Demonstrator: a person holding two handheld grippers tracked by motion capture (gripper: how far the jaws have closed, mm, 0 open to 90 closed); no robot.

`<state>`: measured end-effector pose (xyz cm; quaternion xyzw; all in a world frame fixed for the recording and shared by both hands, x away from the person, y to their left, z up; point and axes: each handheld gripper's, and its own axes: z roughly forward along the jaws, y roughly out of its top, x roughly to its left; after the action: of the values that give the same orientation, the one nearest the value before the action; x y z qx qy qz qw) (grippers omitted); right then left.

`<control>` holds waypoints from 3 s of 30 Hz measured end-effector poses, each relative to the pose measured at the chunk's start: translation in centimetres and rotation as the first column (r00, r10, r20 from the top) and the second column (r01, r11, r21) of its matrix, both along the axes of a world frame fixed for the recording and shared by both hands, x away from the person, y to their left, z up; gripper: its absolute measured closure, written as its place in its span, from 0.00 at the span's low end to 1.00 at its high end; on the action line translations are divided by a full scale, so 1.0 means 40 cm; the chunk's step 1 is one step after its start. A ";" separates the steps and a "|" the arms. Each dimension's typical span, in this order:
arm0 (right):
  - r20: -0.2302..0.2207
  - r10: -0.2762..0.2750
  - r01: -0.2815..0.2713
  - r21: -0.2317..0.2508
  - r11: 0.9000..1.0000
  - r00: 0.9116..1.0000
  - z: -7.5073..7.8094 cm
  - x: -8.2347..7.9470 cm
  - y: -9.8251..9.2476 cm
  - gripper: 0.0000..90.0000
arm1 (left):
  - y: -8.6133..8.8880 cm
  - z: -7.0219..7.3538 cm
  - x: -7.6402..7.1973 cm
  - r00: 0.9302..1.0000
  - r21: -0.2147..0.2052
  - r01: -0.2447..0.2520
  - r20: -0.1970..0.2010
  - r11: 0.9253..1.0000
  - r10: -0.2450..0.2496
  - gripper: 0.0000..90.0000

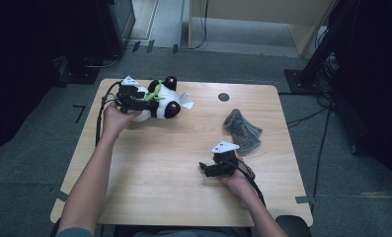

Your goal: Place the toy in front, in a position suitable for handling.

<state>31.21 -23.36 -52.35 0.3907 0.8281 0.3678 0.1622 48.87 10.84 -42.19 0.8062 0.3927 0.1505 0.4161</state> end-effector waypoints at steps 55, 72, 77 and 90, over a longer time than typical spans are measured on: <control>-0.021 -0.044 0.044 -0.006 0.999 0.999 0.032 0.019 0.009 0.30 | -0.066 0.025 -0.097 0.998 -0.051 0.042 -0.043 0.998 -0.044 0.77; -0.079 -0.068 0.075 0.090 0.993 0.995 0.100 0.045 -0.077 0.37 | -0.096 0.042 -0.202 0.996 -0.065 0.087 -0.026 0.994 -0.089 0.76; -0.047 -0.097 0.101 0.087 0.991 0.994 0.119 0.045 -0.110 0.37 | -0.108 0.037 -0.240 0.994 -0.083 0.096 -0.039 0.992 -0.100 0.76; 0.019 -0.165 0.161 0.123 0.979 0.986 0.157 0.054 -0.167 0.41 | -0.176 0.006 -0.339 0.989 -0.087 0.133 -0.057 0.987 -0.138 0.75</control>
<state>33.37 -30.06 -46.08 0.4609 0.7669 0.4087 0.1800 35.32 3.79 -41.95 0.8175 0.3556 0.0801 0.4460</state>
